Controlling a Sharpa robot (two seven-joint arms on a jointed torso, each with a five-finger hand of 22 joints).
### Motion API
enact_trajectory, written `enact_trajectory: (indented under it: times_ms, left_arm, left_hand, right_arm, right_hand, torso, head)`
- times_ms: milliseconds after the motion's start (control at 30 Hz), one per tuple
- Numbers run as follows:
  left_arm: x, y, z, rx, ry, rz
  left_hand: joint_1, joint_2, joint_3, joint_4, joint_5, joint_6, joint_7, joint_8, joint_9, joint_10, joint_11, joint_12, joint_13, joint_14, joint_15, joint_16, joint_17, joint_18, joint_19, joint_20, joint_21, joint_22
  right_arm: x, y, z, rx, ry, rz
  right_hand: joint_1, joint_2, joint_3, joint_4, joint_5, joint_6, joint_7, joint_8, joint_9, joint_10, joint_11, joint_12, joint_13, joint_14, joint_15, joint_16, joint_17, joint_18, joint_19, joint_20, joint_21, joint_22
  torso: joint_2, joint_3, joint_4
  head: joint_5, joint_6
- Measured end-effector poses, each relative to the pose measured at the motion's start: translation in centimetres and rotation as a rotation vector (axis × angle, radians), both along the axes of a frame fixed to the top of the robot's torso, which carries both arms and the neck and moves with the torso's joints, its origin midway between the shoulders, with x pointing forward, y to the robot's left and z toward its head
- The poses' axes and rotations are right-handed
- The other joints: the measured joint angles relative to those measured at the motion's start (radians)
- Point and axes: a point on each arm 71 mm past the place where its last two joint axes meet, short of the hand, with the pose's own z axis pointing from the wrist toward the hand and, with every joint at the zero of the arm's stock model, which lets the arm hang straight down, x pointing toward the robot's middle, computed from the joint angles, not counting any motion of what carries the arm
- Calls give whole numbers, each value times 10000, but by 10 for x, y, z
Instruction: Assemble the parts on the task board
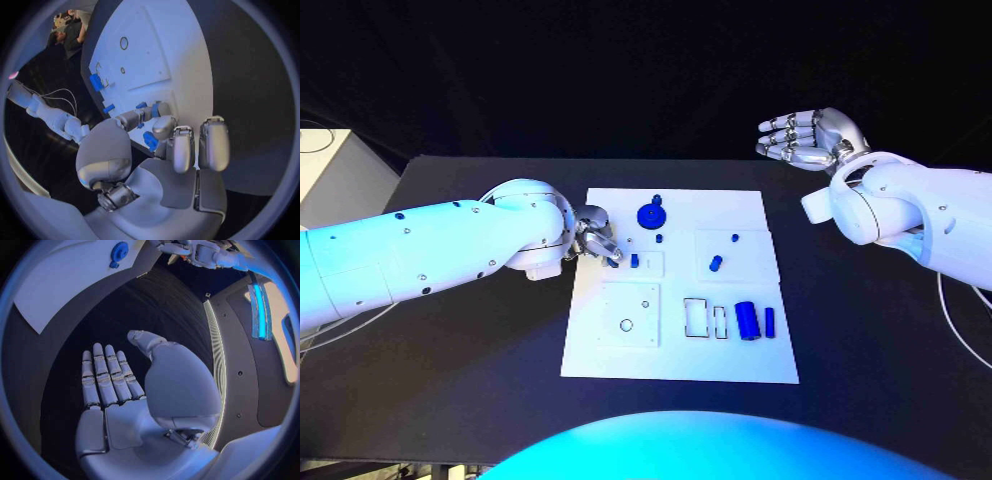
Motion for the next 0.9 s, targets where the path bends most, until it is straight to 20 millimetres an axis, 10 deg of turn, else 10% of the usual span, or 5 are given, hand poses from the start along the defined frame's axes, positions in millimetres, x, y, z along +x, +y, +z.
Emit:
enact_trajectory:
  times_ms: [900]
  left_arm:
    - [0, 0, 0, 30, 32, -49]
  left_hand:
    - [63, -16, 28, 28, -39, -36, 35, 4, 3, -2, 2, 0, -18, 0, 0, 0, 0, 0, 0, 0, 0, 0]
  right_arm:
    - [0, 0, 0, 0, 22, 18]
  right_hand:
    - [0, 0, 0, 0, 40, -1, 0, 0, 1, 0, 0, 0, 0, 1, -1, 0, -14, 0, 1, 0, 0, -22]
  torso:
    - [0, -5, 3]
  head:
    - [-10, 0]
